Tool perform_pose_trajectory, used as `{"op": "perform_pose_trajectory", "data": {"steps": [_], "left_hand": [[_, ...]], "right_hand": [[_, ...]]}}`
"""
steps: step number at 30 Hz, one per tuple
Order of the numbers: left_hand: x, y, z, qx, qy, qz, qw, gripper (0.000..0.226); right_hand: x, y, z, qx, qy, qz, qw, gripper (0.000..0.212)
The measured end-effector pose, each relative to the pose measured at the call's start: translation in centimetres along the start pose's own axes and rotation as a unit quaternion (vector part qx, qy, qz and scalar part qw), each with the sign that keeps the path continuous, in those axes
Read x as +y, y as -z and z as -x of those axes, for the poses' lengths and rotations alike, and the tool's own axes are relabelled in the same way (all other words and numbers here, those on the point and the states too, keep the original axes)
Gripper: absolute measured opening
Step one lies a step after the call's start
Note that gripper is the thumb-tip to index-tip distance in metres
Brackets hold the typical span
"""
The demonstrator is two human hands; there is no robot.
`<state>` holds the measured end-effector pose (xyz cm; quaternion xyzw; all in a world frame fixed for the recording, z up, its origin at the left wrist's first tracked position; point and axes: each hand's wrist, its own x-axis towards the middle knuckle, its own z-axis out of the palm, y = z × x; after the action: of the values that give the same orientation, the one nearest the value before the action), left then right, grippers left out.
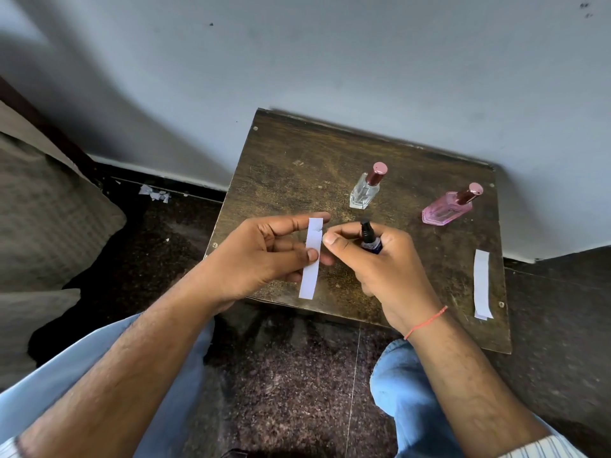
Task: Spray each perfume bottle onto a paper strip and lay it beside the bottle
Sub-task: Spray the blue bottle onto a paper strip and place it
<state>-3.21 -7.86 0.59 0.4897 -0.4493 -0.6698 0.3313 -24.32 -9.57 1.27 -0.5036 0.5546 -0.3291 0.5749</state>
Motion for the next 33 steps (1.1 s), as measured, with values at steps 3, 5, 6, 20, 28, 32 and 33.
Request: {"op": "perform_pose_trajectory", "data": {"steps": [3, 5, 6, 20, 28, 32, 33], "left_hand": [[0.0, 0.1, 0.2, -0.013, -0.001, -0.01, 1.0, 0.053], [0.0, 0.2, 0.3, -0.021, 0.003, -0.008, 1.0, 0.054], [0.0, 0.2, 0.3, -0.017, 0.007, -0.006, 1.0, 0.053], [-3.2, 0.3, -0.8, 0.17, -0.08, -0.443, 0.877, 0.057], [-2.4, 0.4, -1.4, 0.234, -0.109, -0.429, 0.865, 0.023], [-1.3, 3.2, -1.1, 0.306, -0.104, -0.38, 0.867, 0.02], [-1.2, 3.8, -1.0, 0.325, -0.1, -0.36, 0.869, 0.02]], "right_hand": [[-0.4, -0.6, -0.1, -0.007, -0.02, -0.027, 0.999, 0.006], [-0.5, -0.9, -0.3, -0.005, -0.036, -0.032, 0.999, 0.006], [-0.4, -0.9, -0.5, -0.004, -0.041, -0.031, 0.999, 0.005], [-0.7, 2.0, -1.9, 0.034, -0.131, -0.108, 0.985, 0.023], [-1.1, 0.2, -2.8, -0.003, -0.176, -0.088, 0.98, 0.024], [-1.7, -1.5, -3.5, -0.074, -0.227, -0.1, 0.966, 0.025], [-1.7, -2.2, -3.8, -0.087, -0.239, -0.105, 0.961, 0.032]]}}
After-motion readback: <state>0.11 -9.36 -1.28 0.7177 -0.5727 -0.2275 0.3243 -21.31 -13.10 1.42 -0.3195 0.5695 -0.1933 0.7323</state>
